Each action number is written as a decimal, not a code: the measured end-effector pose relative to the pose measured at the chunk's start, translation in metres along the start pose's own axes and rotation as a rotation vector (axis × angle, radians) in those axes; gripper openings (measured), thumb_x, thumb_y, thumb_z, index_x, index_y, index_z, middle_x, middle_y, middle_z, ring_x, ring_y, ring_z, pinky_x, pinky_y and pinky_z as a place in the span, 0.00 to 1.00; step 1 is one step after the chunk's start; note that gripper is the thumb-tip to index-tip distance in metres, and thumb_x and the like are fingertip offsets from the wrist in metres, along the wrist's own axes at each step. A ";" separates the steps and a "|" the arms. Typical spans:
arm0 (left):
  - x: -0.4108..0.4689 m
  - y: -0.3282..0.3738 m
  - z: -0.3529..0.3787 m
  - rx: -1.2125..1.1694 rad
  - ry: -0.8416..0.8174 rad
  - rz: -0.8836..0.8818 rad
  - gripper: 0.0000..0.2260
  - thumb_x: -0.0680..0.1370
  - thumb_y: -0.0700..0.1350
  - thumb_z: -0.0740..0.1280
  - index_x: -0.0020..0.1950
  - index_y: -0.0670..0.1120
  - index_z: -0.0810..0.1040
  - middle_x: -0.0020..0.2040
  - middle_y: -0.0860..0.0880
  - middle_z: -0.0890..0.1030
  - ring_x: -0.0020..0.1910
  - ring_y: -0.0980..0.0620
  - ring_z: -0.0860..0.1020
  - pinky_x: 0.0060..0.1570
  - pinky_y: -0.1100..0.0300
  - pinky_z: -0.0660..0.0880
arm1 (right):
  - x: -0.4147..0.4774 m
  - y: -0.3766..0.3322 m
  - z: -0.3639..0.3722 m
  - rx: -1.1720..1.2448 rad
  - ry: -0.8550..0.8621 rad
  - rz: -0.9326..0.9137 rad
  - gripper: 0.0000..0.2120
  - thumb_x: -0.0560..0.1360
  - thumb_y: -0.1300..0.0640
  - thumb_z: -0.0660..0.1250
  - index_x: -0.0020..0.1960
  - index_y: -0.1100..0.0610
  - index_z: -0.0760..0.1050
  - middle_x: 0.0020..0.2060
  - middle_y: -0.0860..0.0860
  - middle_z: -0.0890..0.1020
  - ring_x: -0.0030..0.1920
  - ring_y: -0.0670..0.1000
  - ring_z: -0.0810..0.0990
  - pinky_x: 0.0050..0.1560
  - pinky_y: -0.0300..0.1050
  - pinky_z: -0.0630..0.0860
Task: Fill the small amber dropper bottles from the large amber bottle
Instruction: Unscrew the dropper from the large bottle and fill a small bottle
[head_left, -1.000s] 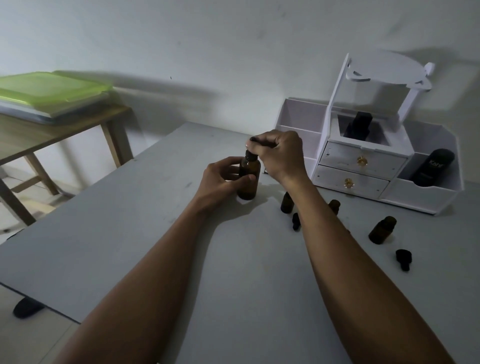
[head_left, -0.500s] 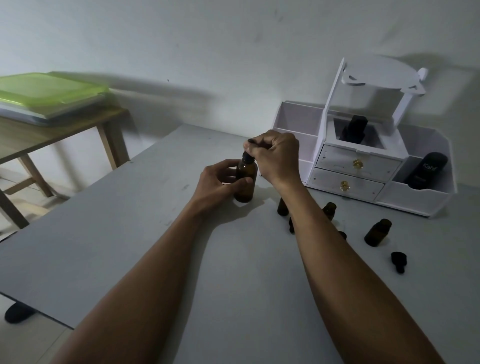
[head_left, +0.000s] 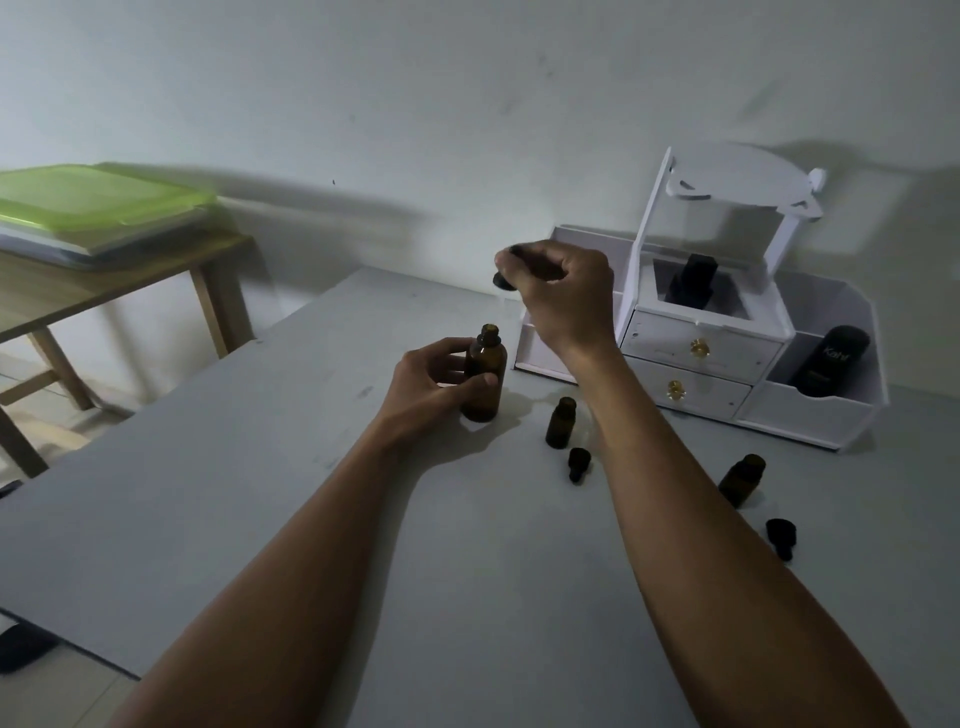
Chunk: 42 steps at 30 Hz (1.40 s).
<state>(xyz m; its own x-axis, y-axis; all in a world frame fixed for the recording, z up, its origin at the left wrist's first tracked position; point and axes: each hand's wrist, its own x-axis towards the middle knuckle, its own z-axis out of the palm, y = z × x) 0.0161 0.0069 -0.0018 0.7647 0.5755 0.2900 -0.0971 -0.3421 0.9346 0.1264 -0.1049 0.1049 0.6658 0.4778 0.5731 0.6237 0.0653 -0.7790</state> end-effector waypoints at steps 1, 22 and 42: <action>0.000 0.000 0.000 -0.006 -0.003 -0.001 0.19 0.71 0.47 0.76 0.61 0.56 0.82 0.52 0.50 0.86 0.52 0.53 0.85 0.56 0.49 0.81 | 0.003 -0.005 -0.004 0.023 0.019 -0.002 0.07 0.75 0.57 0.73 0.49 0.60 0.86 0.38 0.50 0.87 0.39 0.43 0.86 0.47 0.37 0.82; -0.035 0.040 0.082 0.205 0.002 0.041 0.23 0.73 0.47 0.76 0.68 0.47 0.77 0.57 0.52 0.82 0.51 0.58 0.81 0.46 0.72 0.76 | -0.016 0.001 -0.100 0.039 0.033 0.142 0.05 0.76 0.58 0.72 0.43 0.50 0.83 0.32 0.39 0.85 0.39 0.39 0.85 0.46 0.41 0.81; -0.032 0.031 0.085 0.162 -0.055 -0.145 0.19 0.74 0.41 0.75 0.64 0.43 0.81 0.59 0.49 0.84 0.47 0.61 0.79 0.59 0.66 0.73 | -0.016 0.025 -0.095 -0.071 -0.017 0.130 0.03 0.74 0.63 0.73 0.47 0.62 0.85 0.36 0.48 0.84 0.33 0.37 0.83 0.37 0.28 0.76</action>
<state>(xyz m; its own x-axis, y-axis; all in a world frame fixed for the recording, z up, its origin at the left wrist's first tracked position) 0.0429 -0.0858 0.0006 0.7973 0.5873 0.1391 0.1166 -0.3761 0.9192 0.1698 -0.1942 0.1003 0.7362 0.4931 0.4636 0.5605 -0.0602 -0.8260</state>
